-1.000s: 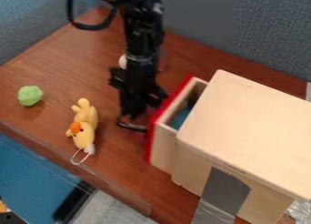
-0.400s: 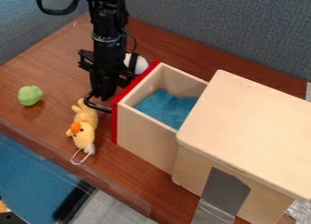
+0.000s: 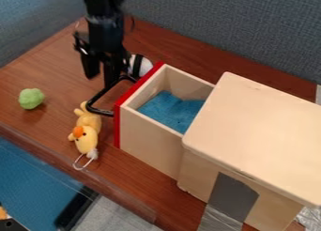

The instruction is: Open the drawer

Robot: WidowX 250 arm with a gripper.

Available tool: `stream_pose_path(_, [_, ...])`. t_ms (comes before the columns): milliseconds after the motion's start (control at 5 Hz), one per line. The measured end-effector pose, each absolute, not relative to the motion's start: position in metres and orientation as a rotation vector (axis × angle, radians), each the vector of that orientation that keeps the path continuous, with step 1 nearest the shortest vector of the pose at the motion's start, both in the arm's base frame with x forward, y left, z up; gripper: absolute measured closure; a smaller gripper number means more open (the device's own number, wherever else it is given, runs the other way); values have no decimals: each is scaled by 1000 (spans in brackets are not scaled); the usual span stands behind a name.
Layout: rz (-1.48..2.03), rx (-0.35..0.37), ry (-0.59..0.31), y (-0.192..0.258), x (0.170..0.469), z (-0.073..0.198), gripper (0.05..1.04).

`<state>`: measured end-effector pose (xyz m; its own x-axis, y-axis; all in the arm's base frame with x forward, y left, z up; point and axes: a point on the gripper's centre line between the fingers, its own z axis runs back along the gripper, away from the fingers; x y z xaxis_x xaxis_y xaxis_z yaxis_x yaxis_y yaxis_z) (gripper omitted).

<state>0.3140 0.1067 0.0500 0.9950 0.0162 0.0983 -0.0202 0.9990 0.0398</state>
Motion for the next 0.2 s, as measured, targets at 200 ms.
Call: stream_pose_path(200, [41,45,-179,112,308,85,118])
